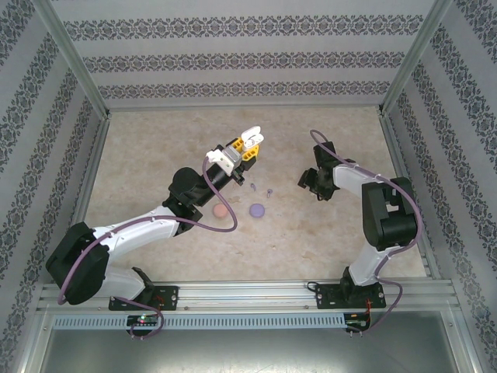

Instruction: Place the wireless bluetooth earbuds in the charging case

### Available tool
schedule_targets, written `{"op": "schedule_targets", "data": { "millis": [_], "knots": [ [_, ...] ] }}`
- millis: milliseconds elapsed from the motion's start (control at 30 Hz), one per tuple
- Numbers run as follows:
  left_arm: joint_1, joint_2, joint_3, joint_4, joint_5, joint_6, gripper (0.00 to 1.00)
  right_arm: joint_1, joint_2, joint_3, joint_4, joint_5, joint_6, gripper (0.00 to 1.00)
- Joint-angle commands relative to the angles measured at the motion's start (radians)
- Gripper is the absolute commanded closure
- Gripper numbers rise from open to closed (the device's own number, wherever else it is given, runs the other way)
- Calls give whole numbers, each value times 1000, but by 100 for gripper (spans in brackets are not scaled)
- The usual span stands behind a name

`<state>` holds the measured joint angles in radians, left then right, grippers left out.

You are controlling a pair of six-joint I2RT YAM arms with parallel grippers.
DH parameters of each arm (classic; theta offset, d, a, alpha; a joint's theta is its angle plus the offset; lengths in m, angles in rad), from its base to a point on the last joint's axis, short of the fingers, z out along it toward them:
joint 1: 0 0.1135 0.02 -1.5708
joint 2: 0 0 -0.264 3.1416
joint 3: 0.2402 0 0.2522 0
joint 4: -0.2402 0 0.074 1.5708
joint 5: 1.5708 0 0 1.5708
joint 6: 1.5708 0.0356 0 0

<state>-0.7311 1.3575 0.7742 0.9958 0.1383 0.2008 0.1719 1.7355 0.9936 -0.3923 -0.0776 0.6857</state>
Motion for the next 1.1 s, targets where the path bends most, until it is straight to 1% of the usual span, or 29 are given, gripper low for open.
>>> {"op": "schedule_targets", "data": {
  "millis": [0, 67, 233, 300, 367, 467, 533, 633, 833, 1067],
  "knots": [
    [9, -20, -8, 21, 19, -18, 100, 31, -50, -28, -40, -22, 35, 36],
    [9, -19, -8, 25, 19, -21, 100, 38, -66, -29, -54, -8, 41, 36],
    [9, -17, -10, 28, 20, -23, 100, 46, -110, -9, -121, 104, 51, 33],
    [9, -18, -11, 29, 18, -20, 100, 47, -120, 1, -140, 131, 49, 33],
    [9, -17, -13, 33, 18, -17, 100, 47, -115, 27, -173, 150, 49, 33],
    [9, -10, -10, 39, 19, -14, 100, 46, -82, 82, -242, 175, 95, 34],
    [9, -4, -10, 45, 19, -9, 100, 45, -61, 108, -265, 166, 147, 34],
    [8, 9, -8, 57, 19, -7, 100, 46, -37, 131, -284, 143, 233, 36],
    [9, 45, 6, 77, 25, 0, 100, 42, -9, 138, -312, 147, 374, 44],
    [9, 84, 32, 104, 40, -6, 100, 48, 53, 194, -336, 148, 398, 46]
  ]
}}
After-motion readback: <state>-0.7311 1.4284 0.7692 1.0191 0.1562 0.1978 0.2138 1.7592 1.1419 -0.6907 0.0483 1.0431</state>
